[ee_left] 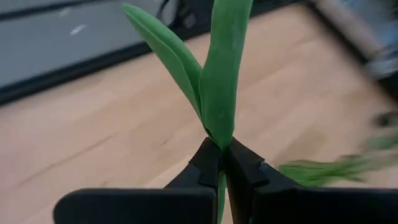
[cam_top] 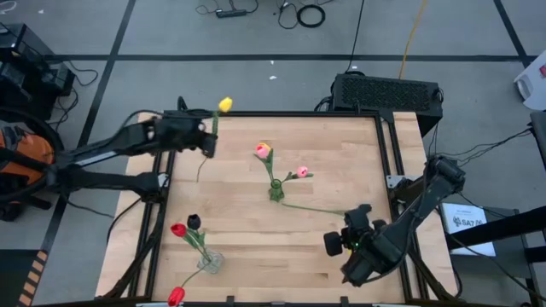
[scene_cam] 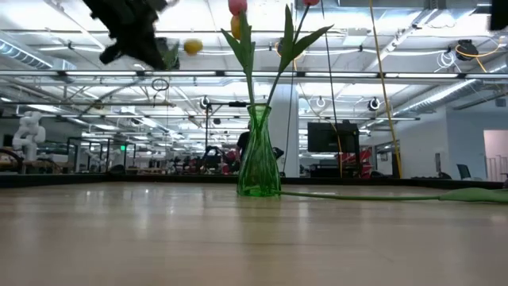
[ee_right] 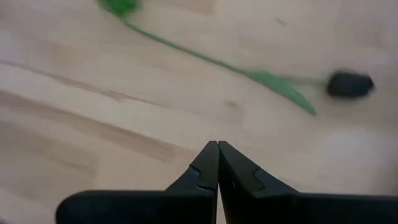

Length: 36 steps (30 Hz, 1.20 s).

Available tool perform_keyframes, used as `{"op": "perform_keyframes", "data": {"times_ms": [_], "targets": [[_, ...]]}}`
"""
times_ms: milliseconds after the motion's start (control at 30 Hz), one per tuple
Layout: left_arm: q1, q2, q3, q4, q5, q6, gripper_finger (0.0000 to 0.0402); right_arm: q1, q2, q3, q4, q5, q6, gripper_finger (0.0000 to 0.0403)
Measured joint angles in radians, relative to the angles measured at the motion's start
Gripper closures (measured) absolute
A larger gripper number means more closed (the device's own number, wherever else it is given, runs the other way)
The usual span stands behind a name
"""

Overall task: Sort flowers into vase by color
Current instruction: Put the yellow tulip into the green vase

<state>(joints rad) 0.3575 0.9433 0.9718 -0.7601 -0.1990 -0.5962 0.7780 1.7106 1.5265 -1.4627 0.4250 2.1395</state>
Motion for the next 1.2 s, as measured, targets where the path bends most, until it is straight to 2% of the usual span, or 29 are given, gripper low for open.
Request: {"op": "perform_keyframes", "data": {"times_ms": [100,300,433,567,733,900,1067,1200], "targets": [[-0.021,-0.085,0.001,0.073,0.047,0.035,0.0390,0.006,-0.020,-0.120,0.135,-0.057,0.018,0.0403],[-0.148,-0.154,0.002,0.396,0.060,0.101,0.0391,0.010,-0.152,-0.488,0.620,-0.012,-0.035,0.0403],[-0.270,-0.132,0.003,0.576,-0.014,0.108,0.0391,0.010,-0.261,-0.734,0.899,-0.012,-0.058,0.0403],[-0.429,-0.066,0.003,0.697,-0.117,0.107,0.0391,0.010,-0.367,-0.904,1.083,-0.023,-0.137,0.0403],[-0.618,0.089,0.003,0.947,-0.317,0.224,0.0391,0.010,-0.502,-1.010,1.111,-0.039,-0.247,0.0403],[-0.678,0.241,0.003,1.069,-0.481,0.288,0.0391,0.007,-0.620,-1.063,1.090,-0.039,-0.356,0.0403],[-0.680,0.377,0.003,1.184,-0.506,0.280,0.0391,0.007,-0.703,-1.097,1.048,-0.039,-0.440,0.0403],[-0.678,0.492,0.003,1.339,-0.511,0.450,0.0391,0.007,-0.745,-1.108,1.008,-0.039,-0.476,0.0403]]}}
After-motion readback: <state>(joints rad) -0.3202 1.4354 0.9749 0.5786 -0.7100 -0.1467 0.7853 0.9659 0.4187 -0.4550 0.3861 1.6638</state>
